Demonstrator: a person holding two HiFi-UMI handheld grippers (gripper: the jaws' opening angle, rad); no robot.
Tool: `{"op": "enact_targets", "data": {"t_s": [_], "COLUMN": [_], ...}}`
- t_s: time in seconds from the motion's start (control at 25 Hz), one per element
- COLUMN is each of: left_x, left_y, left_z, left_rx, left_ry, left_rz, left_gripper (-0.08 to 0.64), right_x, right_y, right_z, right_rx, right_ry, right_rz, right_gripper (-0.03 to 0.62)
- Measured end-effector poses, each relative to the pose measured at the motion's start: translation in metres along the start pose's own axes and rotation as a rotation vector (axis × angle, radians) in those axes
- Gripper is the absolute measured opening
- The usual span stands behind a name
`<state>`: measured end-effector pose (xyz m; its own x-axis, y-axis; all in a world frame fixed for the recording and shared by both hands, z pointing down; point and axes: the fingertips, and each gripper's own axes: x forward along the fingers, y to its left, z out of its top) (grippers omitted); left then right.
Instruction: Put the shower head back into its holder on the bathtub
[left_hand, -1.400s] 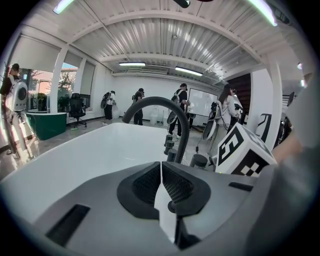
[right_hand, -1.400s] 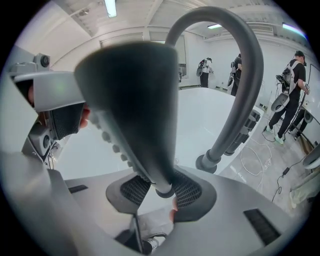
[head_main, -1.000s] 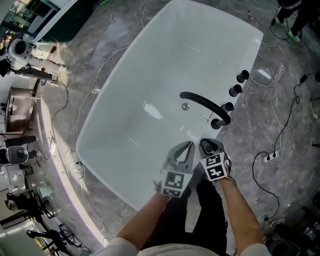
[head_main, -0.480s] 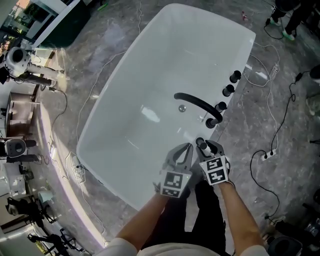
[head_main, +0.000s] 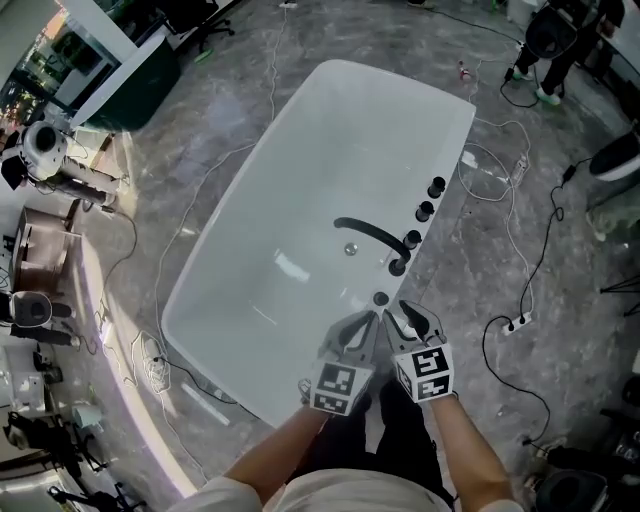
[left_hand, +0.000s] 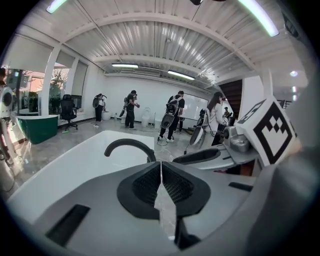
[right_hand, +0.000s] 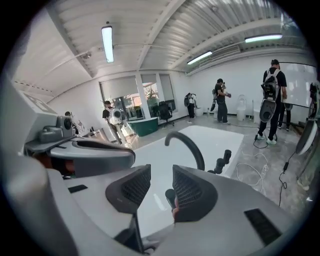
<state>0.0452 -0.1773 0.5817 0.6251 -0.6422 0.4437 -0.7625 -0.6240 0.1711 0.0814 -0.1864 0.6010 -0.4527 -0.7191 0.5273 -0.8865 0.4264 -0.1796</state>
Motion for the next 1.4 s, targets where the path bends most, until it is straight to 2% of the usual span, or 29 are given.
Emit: {"op": "enact_targets", "data": {"t_s": [0.16,0.36,0.56,0.72,0.92,1.4], "left_x": [-0.036,-0.063,-0.081,-0.086,-0.089,-0.094], "left_y": [-0.028,-0.056,-0.084,-0.096,-0.111,-0.120], "left_z": [0.042,0.091,0.117,0.139,0.151,0.172], "left_rx": [-0.021,-0.016,-0.025,-0.018,-0.001,0.007], "left_ry": [-0.029,-0.104,-0.143,-0.169,-0.191,-0.246], "left_rz": [-0.023,-0.030,-0.052,-0.054,-0.057,-0.010], "left_gripper": [0.015,0.014,0.014,0.009,0.006,0.006], "right_x": [-0.050,-0.106,-0.143,-0.159,-0.178,-0.202], "right_y": [0.016,0.020,0.030,0.034,0.029,0.024], "right_z": [0.042,0.085,0.107,0.131,0.142,0.165], "right_rx": [0.031,0.050,0.026,-0.016,-0.025,-0.060], "right_ry": [-0.095,-0.196,-0.223,-0.249,-0.281,-0.340], "right_rz": [-0.004,-0.026,-0.008,0.000,-0.017,0.014], "right_gripper": [0.132,0.062,0.017,0.015,0.014,0.014]}}
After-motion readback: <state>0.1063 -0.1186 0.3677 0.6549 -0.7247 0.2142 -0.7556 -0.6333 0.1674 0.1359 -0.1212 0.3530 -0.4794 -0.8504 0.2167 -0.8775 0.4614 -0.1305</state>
